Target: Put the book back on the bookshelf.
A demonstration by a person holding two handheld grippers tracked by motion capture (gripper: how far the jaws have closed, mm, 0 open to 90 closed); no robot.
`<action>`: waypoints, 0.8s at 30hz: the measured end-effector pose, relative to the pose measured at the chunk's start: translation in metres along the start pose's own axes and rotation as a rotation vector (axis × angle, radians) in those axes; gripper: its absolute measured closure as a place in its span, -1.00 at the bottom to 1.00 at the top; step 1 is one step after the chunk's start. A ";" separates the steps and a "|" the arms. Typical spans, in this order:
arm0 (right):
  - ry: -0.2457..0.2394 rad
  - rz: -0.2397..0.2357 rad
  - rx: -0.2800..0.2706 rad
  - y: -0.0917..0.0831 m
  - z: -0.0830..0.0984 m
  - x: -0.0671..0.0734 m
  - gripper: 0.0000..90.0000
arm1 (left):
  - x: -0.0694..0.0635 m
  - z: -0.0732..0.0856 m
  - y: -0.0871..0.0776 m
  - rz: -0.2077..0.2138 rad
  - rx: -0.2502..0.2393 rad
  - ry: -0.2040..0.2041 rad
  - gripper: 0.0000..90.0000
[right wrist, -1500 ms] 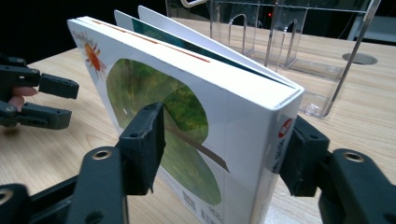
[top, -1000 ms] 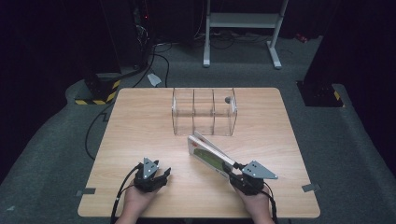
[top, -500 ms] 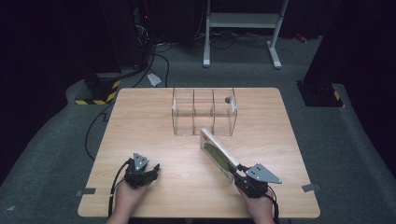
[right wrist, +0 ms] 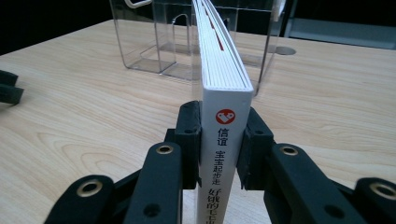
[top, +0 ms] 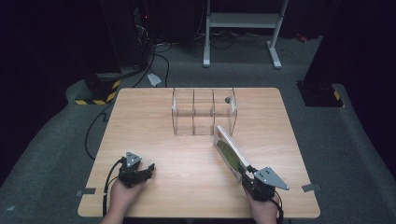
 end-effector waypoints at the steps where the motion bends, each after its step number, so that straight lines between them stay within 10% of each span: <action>1: -0.005 0.011 -0.007 0.000 0.000 0.000 0.57 | 0.000 0.000 0.000 0.000 -0.002 0.000 -0.23; 12: -0.020 0.039 -0.002 0.005 -0.007 0.006 0.33 | -0.002 0.000 0.000 0.008 -0.002 0.009 -0.24; 24: -0.025 0.023 0.011 0.007 -0.015 0.008 0.65 | -0.002 0.000 0.000 0.007 -0.003 0.009 -0.24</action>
Point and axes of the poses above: each handheld gripper's, and its own axes: y roughly forward along the jaws, z roughly out of its underside, x roughly to its left, the point moved 8 cm from there along y, roughly forward along the jaws, and after that the axes turned 15 degrees about y, right-handed, at the moved point
